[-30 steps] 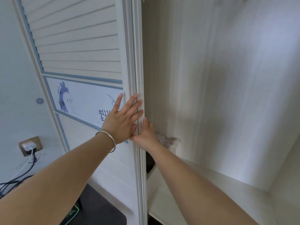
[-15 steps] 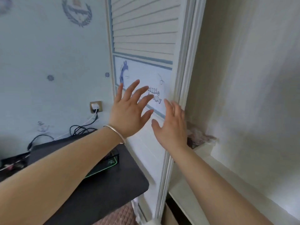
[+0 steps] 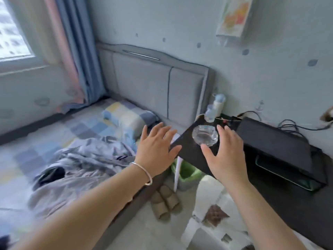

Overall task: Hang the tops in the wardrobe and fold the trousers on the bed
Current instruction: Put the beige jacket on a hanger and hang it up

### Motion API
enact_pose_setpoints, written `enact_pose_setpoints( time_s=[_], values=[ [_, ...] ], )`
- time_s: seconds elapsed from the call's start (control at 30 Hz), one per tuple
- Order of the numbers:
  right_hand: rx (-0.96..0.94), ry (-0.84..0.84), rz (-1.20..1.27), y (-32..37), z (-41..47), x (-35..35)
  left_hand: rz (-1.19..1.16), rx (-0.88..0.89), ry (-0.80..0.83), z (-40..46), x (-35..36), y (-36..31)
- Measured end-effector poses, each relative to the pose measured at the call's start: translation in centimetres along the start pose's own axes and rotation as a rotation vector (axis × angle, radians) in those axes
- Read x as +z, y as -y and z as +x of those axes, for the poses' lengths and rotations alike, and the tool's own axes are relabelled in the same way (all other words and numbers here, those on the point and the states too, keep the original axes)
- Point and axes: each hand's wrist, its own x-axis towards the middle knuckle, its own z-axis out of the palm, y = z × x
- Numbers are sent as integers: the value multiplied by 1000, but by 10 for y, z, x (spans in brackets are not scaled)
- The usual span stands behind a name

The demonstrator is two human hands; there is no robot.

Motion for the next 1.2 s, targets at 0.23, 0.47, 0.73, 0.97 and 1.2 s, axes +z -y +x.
enact_pose_setpoints(
  time_s=[0.23,0.47,0.73,0.97,1.2],
  values=[
    [-238,248,70,169,-1,170,28,-412,67,-86,4,187],
    [-306,532,44,278,-11,310,-11,-659,190,-160,24,347],
    [-272,684,-26,300,21,407,14,-874,278,-183,63,450],
    [-306,917,-80,286,66,501,-10,-908,371,-137,127,499],
    [-231,1099,-168,247,85,606,-72,-865,550,-104,234,539]
  ],
)
